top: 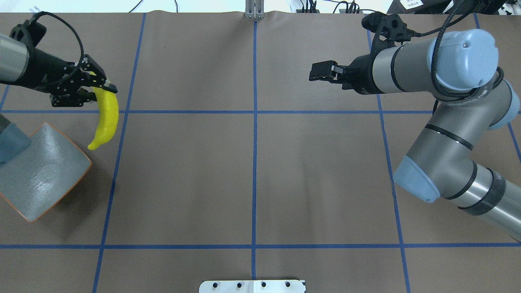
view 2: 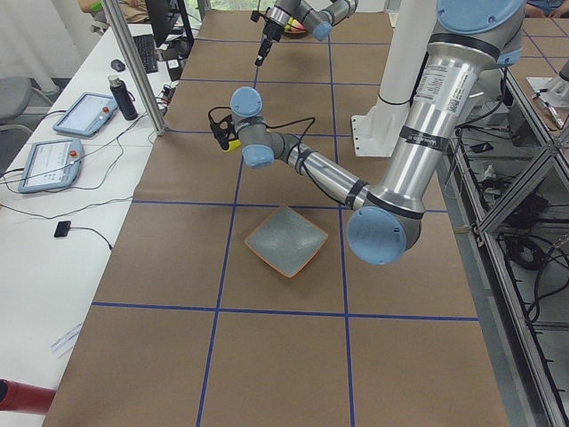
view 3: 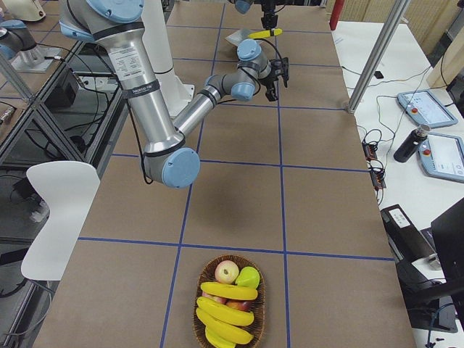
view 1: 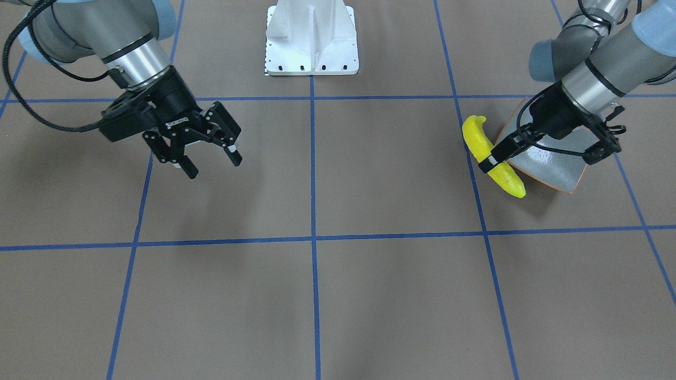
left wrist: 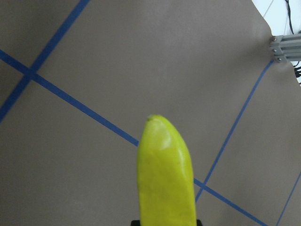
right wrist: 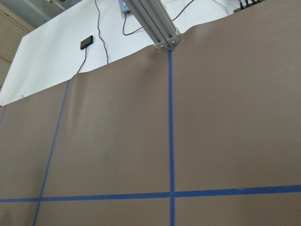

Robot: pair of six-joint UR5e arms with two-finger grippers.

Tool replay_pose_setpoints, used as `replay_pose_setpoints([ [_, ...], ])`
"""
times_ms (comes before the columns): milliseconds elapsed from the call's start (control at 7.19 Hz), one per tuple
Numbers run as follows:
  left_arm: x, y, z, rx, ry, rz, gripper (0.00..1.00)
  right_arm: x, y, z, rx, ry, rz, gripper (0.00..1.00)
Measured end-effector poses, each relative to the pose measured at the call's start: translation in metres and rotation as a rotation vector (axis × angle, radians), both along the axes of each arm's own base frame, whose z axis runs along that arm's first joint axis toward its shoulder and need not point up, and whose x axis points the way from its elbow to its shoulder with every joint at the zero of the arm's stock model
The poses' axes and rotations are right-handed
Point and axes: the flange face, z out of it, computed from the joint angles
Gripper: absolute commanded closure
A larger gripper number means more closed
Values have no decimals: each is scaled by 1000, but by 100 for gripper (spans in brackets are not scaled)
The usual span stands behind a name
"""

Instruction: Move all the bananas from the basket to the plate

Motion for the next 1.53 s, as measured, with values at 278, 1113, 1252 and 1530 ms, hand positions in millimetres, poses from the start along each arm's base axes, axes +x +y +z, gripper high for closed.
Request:
replay_pose_setpoints([
  [278, -23, 28, 68, 144, -122, 63, 100, 47, -21, 47, 1, 146, -60, 0],
  [1113, -51, 70, 200, 461, -395, 284, 39, 253, -24, 250, 105, 405, -288, 0],
  [1252, -50, 68, 202, 477, -407, 288, 25, 277, -22, 278, 114, 421, -317, 0],
  [1530, -47, 62, 196, 500, -408, 285, 0, 319, -16, 327, 122, 442, -351, 0],
])
